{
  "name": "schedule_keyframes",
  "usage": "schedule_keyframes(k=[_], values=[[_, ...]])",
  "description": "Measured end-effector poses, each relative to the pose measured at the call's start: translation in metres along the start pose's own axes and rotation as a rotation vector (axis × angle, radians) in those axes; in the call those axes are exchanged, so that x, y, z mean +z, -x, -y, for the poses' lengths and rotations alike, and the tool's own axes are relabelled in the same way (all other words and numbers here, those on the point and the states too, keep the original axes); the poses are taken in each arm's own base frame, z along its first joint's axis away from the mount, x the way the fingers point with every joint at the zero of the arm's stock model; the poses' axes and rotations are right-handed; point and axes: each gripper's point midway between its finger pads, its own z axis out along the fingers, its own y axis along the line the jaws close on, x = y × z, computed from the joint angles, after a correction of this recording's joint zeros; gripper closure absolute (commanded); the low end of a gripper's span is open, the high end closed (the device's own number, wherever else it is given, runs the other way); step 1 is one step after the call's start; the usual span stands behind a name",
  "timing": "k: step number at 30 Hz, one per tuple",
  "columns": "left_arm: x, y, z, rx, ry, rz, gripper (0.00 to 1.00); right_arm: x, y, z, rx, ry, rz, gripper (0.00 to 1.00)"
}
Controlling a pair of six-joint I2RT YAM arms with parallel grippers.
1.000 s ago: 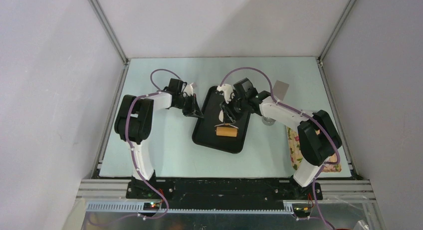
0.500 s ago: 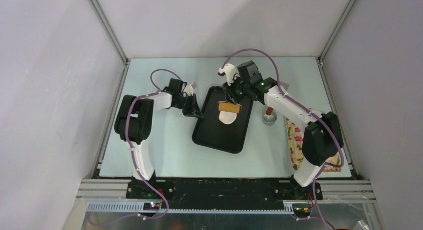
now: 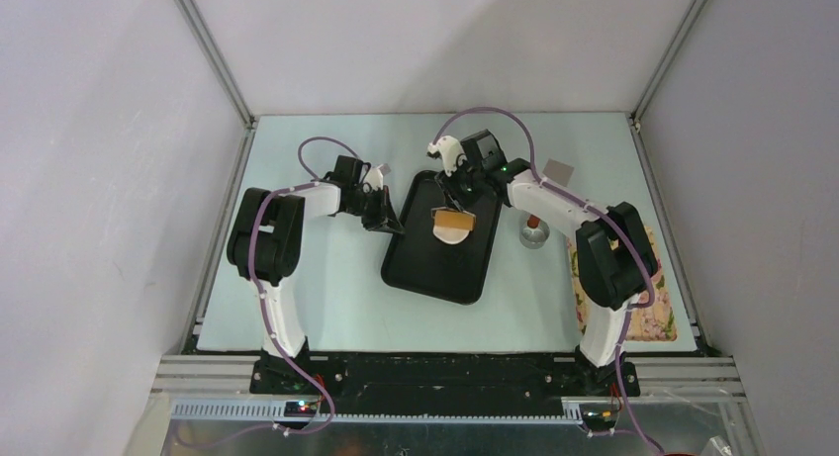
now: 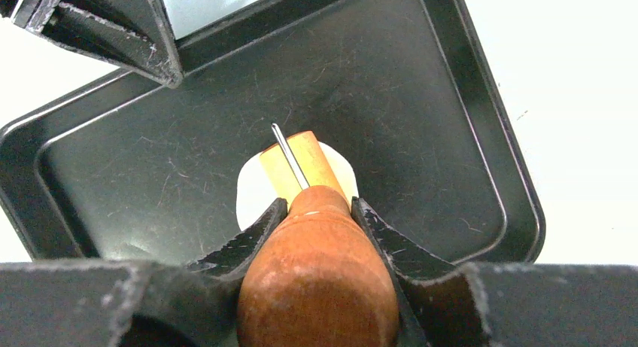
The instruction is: Roll out the dumpling wrappers from the dough
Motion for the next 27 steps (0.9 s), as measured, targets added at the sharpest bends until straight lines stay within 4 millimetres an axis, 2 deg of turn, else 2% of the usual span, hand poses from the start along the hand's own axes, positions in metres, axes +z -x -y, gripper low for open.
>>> schedule_keyframes(k=[6, 16, 27], values=[[0.0, 0.0, 0.0, -0.001, -0.001, 0.0, 1.0, 0.004, 0.001, 0.01, 0.017, -0.03, 0.011, 1.0], [0.0, 0.0, 0.0, -0.001, -0.001, 0.0, 1.0, 0.018, 0.009, 0.041, 0.04, -0.11, 0.038, 1.0], [0.0, 0.0, 0.0, -0.001, -0.001, 0.0, 1.0, 0.025, 0.017, 0.046, 0.056, -0.122, 0.043, 1.0]])
